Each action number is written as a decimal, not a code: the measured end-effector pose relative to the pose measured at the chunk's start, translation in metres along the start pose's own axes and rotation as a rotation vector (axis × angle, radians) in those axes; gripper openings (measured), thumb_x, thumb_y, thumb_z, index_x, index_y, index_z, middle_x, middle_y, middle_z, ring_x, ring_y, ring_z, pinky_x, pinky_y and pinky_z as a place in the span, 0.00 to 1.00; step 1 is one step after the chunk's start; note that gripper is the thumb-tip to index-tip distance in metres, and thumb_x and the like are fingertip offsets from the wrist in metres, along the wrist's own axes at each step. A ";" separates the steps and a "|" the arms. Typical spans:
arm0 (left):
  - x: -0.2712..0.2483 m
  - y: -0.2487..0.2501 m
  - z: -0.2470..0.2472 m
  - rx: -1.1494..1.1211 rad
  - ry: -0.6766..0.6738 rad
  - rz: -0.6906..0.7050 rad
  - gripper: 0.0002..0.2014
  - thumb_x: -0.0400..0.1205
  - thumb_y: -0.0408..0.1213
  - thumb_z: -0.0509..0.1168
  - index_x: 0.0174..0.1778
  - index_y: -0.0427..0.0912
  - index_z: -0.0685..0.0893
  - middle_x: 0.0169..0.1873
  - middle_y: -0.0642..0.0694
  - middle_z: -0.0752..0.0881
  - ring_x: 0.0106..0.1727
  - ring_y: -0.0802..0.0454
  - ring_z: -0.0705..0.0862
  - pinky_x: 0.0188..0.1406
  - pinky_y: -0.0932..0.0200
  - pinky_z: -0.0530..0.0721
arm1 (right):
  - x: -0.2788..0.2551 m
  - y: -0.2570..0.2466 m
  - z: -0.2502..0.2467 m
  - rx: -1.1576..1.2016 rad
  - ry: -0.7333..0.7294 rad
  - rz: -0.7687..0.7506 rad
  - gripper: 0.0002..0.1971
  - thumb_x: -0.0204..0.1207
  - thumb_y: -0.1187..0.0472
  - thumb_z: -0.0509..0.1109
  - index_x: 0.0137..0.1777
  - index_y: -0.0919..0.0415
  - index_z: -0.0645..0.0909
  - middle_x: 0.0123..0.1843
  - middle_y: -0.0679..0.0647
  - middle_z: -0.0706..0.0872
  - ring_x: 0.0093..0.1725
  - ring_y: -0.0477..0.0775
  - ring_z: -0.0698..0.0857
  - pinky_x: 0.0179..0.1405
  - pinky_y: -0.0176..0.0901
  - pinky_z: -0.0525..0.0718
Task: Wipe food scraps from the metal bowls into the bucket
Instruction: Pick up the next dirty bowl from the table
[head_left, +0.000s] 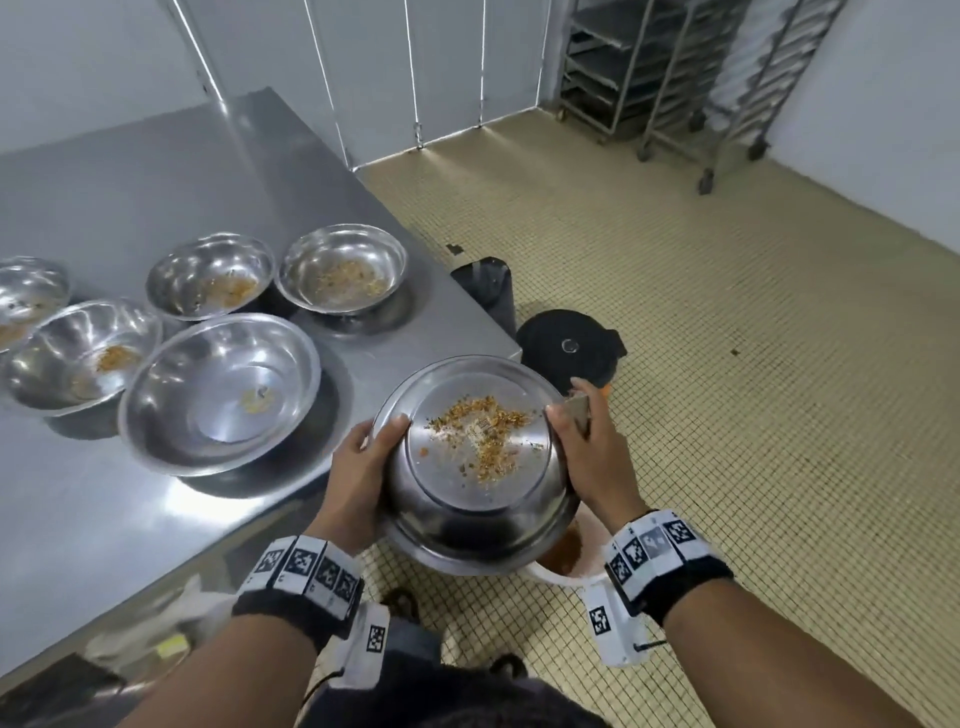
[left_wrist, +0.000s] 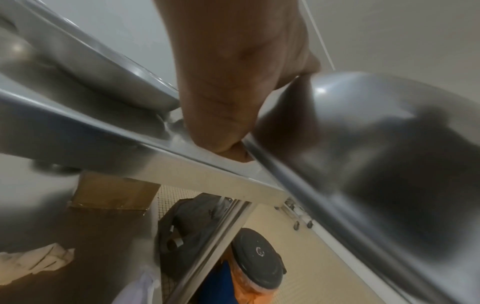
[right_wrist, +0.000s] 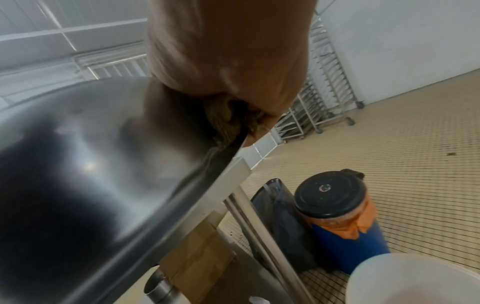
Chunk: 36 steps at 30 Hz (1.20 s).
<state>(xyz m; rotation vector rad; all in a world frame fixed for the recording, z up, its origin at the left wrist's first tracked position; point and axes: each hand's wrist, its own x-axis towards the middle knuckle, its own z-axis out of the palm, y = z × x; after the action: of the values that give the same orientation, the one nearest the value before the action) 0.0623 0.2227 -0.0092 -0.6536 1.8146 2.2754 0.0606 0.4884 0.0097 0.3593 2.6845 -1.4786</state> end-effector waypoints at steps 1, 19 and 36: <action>0.003 -0.001 0.004 0.004 -0.015 -0.011 0.27 0.79 0.51 0.76 0.67 0.38 0.82 0.54 0.35 0.92 0.53 0.36 0.93 0.50 0.41 0.92 | 0.000 0.003 -0.002 0.003 -0.006 0.004 0.27 0.85 0.32 0.57 0.82 0.37 0.63 0.64 0.51 0.86 0.60 0.56 0.85 0.59 0.54 0.81; 0.085 -0.014 0.038 0.045 -0.224 -0.179 0.36 0.66 0.58 0.86 0.66 0.46 0.85 0.57 0.33 0.92 0.57 0.27 0.91 0.62 0.24 0.85 | 0.025 0.026 -0.004 0.136 0.054 0.222 0.22 0.81 0.26 0.53 0.64 0.33 0.78 0.55 0.43 0.89 0.55 0.46 0.88 0.55 0.50 0.85; 0.038 -0.083 0.129 0.153 -0.070 -0.175 0.45 0.60 0.63 0.86 0.66 0.37 0.86 0.55 0.34 0.93 0.53 0.33 0.93 0.57 0.35 0.91 | 0.031 0.139 -0.073 0.039 -0.048 0.266 0.25 0.86 0.32 0.52 0.46 0.50 0.79 0.42 0.51 0.89 0.43 0.52 0.89 0.45 0.50 0.87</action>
<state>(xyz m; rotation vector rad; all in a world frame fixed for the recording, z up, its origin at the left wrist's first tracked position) 0.0300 0.3617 -0.0770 -0.6691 1.8013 2.0009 0.0668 0.6269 -0.0709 0.6459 2.4577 -1.4425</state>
